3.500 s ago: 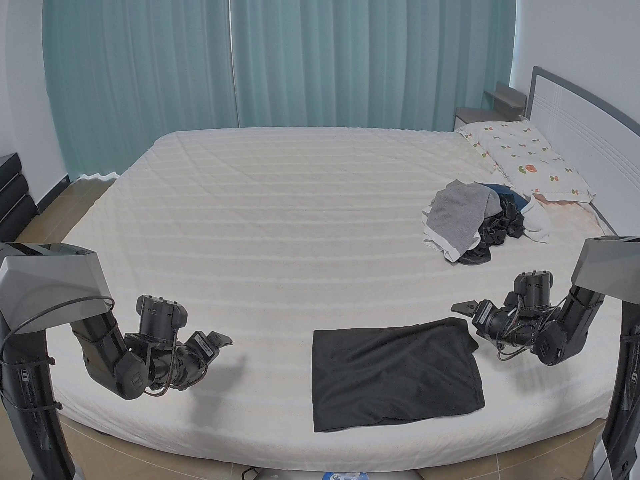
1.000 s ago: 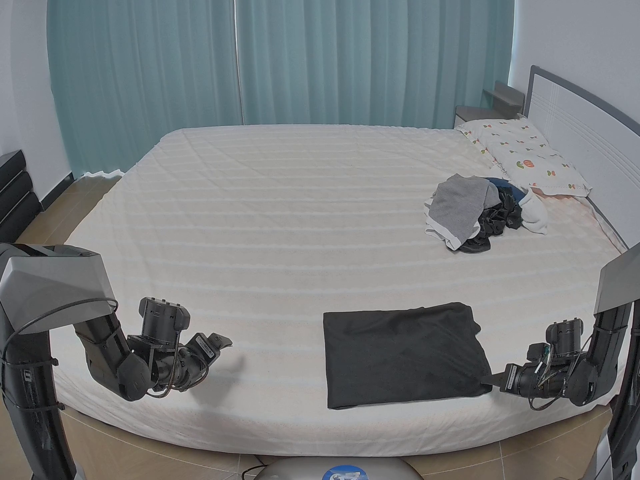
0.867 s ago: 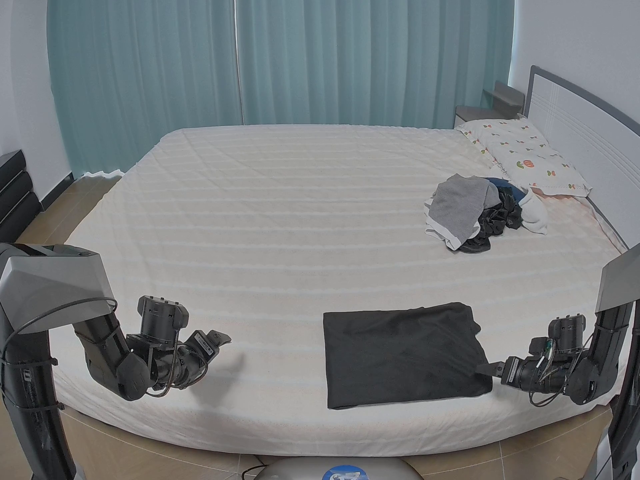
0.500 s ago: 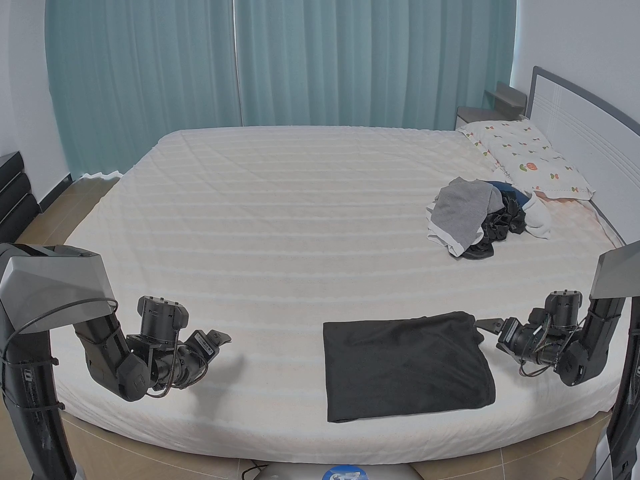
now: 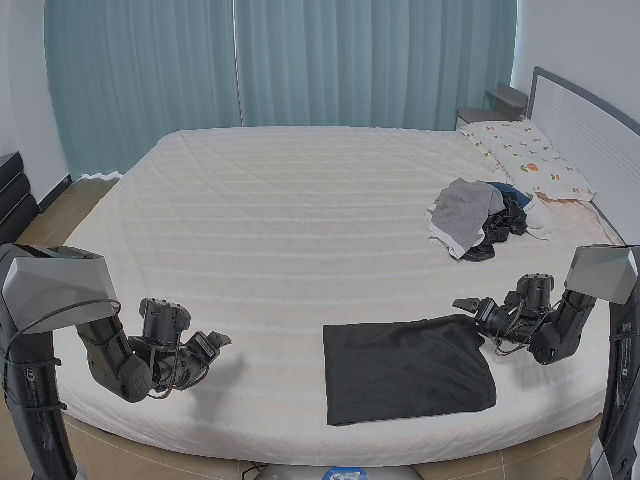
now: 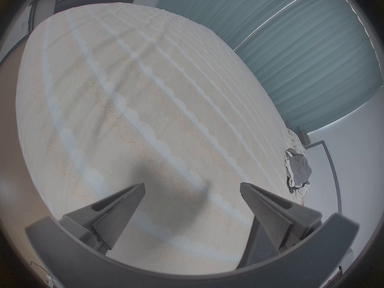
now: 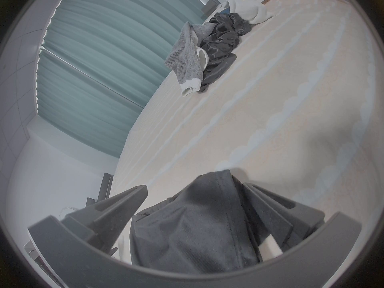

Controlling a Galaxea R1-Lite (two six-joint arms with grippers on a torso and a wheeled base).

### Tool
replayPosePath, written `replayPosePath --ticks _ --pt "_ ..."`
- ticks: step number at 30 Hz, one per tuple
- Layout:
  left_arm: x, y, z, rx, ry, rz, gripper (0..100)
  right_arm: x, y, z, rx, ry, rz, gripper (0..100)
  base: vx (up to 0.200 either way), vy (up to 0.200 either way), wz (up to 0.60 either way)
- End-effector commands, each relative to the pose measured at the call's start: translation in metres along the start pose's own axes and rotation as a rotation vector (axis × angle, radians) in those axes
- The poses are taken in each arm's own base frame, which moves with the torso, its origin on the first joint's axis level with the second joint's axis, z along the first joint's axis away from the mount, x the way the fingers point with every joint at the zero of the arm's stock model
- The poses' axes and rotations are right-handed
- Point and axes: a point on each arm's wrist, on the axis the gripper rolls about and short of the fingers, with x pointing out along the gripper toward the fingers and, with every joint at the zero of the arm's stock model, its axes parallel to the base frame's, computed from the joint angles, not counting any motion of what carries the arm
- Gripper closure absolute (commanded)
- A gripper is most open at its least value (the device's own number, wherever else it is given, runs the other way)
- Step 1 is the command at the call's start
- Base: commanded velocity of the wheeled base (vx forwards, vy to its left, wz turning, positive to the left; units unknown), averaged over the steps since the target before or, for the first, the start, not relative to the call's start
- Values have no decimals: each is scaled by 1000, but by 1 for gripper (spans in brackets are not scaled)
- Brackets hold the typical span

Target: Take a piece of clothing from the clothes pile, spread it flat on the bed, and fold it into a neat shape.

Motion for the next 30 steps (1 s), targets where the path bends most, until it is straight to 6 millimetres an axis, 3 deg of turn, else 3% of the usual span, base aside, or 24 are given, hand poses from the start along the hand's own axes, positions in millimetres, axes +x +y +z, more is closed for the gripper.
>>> replayPosePath --ticks 1,2,30 --pt "1 1 0 0 1 3 0 8 -1 2 0 -5 6 0 0 0 0" --pt "1 1 0 0 1 3 0 8 -1 2 0 -7 8 100 0 0 0" --pt "1 1 -1 0 2 4 0 0 -11 18 80 -82 -38 100 0 0 0"
